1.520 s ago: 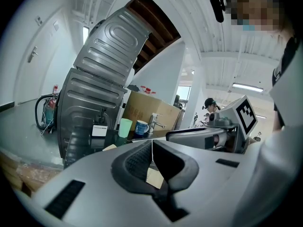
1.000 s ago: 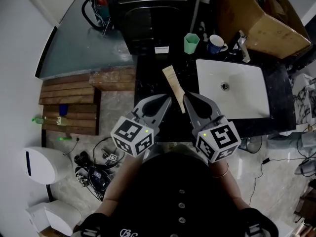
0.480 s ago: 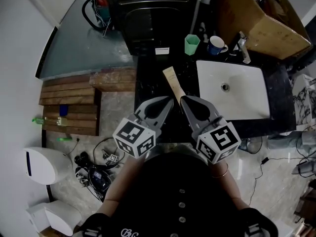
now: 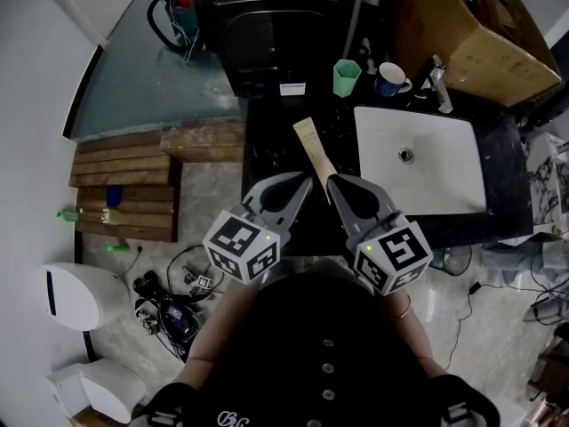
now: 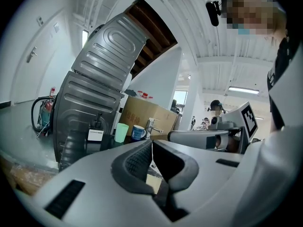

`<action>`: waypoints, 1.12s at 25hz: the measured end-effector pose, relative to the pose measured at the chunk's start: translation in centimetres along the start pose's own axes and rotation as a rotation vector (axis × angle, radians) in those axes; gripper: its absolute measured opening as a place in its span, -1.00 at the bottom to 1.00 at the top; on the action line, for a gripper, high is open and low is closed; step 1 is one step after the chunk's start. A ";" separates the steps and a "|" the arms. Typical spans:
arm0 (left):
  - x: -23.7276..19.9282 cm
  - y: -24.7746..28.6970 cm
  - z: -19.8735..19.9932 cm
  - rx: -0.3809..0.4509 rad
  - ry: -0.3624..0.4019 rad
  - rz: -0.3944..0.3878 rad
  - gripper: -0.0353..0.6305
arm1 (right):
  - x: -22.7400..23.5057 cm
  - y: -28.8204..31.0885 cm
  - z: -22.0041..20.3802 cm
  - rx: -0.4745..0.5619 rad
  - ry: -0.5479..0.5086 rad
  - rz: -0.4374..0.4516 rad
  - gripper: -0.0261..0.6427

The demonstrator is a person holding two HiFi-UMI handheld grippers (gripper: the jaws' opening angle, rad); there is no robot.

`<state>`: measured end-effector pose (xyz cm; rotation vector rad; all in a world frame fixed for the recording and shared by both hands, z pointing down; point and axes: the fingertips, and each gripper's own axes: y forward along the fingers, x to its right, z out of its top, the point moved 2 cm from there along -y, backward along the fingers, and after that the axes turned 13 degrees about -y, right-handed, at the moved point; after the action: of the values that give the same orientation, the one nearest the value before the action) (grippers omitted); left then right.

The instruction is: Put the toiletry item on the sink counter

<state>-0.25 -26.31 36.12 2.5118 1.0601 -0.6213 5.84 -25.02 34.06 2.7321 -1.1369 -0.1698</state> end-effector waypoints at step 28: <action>-0.4 -0.2 -0.4 -0.017 -0.023 0.011 -0.86 | -0.4 0.4 -0.7 -0.037 -0.001 0.006 -0.91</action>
<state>-0.54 -26.26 36.65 2.4883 1.0389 -0.6336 5.41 -24.92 34.86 2.6963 -1.1307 -0.1894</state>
